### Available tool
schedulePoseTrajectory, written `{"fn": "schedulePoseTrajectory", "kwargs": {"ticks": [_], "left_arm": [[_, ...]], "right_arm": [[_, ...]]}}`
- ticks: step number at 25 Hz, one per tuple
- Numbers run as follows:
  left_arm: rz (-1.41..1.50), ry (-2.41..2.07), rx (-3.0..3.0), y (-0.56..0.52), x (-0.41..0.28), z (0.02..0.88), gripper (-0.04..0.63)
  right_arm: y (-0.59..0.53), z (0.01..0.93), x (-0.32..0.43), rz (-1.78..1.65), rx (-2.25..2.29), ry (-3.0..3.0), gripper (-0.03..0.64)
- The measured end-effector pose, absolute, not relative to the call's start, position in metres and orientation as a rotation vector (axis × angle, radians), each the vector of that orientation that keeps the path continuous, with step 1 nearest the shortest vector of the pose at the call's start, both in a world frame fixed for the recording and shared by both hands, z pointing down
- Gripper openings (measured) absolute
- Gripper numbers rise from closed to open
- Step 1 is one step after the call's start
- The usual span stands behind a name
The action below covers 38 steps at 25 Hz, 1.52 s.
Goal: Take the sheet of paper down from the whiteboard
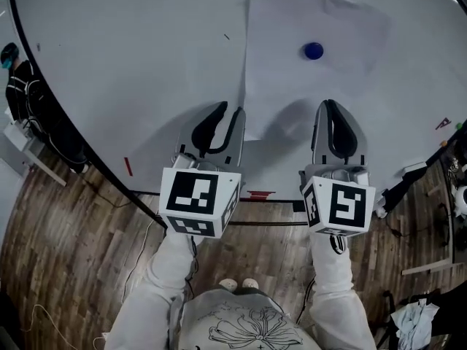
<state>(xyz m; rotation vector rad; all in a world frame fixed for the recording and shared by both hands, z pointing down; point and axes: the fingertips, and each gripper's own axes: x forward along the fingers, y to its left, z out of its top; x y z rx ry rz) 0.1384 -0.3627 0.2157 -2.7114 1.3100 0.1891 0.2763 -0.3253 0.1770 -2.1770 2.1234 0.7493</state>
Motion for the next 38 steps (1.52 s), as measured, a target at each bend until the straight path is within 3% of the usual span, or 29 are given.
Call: {"fn": "schedulePoseTrajectory", "kwargs": {"ticks": [7,11,13,38], "left_arm": [[0.136,1.381,-2.680,-0.366,0.157,0.213,0.101],[0.127,1.442,-2.668,-0.367,0.161,0.213,0.104],[0.116,1.459,-2.674,-0.369,0.163,0.214,0.106],[0.043,1.394,-2.721,-0.380,0.181,0.208,0.107]], "right_arm": [[-0.334,0.141,0.274,0.914,-2.020,2.207,0.012],[-0.338,0.136,0.267,0.956,-1.934,2.303,0.109],[-0.340,0.136,0.264,0.970,-1.906,2.329,0.126],[-0.352,0.114,0.244,1.031,-1.930,2.347,0.160]]}}
